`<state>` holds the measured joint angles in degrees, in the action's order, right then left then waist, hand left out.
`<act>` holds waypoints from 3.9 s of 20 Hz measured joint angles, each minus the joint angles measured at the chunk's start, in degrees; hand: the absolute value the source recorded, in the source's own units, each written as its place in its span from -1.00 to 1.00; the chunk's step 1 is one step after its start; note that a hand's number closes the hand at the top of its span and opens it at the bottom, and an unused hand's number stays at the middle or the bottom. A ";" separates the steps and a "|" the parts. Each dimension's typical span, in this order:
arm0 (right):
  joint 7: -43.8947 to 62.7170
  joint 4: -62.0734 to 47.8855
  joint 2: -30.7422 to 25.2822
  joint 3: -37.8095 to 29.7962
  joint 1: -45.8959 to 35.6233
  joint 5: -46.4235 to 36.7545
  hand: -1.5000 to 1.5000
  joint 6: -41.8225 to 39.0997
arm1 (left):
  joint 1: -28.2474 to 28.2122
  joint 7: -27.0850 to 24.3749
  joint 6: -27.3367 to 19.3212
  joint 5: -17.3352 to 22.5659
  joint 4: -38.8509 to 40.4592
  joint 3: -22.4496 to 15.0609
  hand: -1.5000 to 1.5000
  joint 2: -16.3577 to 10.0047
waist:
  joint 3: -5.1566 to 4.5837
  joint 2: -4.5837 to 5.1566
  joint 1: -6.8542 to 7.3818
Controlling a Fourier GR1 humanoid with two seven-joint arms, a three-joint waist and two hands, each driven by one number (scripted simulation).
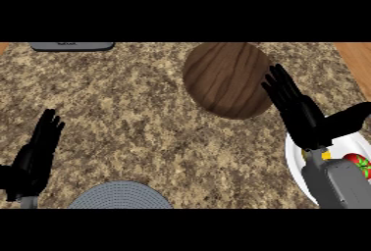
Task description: Pick the lemon from the plate and place it in the bowl
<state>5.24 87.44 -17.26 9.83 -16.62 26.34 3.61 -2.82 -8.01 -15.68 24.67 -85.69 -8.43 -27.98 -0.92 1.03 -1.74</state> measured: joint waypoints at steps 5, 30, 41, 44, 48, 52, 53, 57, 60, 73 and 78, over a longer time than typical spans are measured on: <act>-2.93 -0.46 -4.61 -4.84 5.57 -3.10 1.00 1.40 | 4.54 6.04 2.37 -0.89 -0.43 -1.24 0.00 -2.40 | 0.69 -0.78 0.11; 13.16 28.38 -25.55 -3.22 29.58 -46.45 -1.00 11.63 | 14.48 17.24 11.37 -0.44 1.50 -2.69 0.00 -3.73 | 0.60 -1.14 1.29; 47.37 35.54 -30.13 3.66 12.01 -44.43 -1.00 -10.52 | 17.33 18.86 12.78 -1.41 2.82 -1.74 0.00 -2.04 | 0.75 -0.86 2.67; 52.01 34.58 -29.04 5.13 7.98 -43.17 -1.00 -14.43 | 16.42 18.75 13.21 -1.99 2.44 -1.35 0.00 -1.54 | 0.80 -0.92 2.61; 53.03 31.63 -28.26 6.17 6.14 -42.55 -1.00 -16.55 | 16.25 19.37 13.75 -2.26 2.21 -0.33 0.00 -1.10 | 0.84 -0.96 2.34; 54.44 31.34 -26.60 7.11 4.70 -42.48 -1.00 -18.04 | 16.81 18.95 14.35 -3.49 3.53 0.45 0.00 0.13 | 0.86 -1.00 2.03; 54.31 30.95 -27.13 6.18 4.47 -41.57 -1.00 -18.68 | 16.16 19.04 14.11 -3.85 2.85 0.43 0.00 0.34 | 0.86 -1.02 2.04; 53.86 28.15 -26.54 7.33 4.60 -43.46 -1.00 -19.83 | 14.75 18.73 14.63 -4.52 1.84 1.04 0.00 0.81 | 0.87 -1.04 2.05; 53.78 27.04 -25.91 7.50 4.95 -44.55 -1.00 -20.57 | 14.13 18.79 14.87 -5.30 1.49 1.34 0.00 1.33 | 0.88 -1.05 1.94; 49.98 20.08 -20.54 4.72 6.07 -50.96 -1.00 -23.83 | 14.83 20.96 16.72 -8.38 1.06 4.12 0.00 4.23 | 0.92 -1.05 1.80; 47.82 15.91 -17.56 3.34 5.64 -53.21 -1.00 -25.39 | 15.10 19.79 18.43 -9.82 2.78 5.65 0.00 5.36 | 0.92 -1.02 1.79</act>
<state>53.05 103.35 -34.82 13.17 -10.97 -26.87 -21.78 12.28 11.78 2.75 14.86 -82.90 -2.78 -22.62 0.01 0.01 0.05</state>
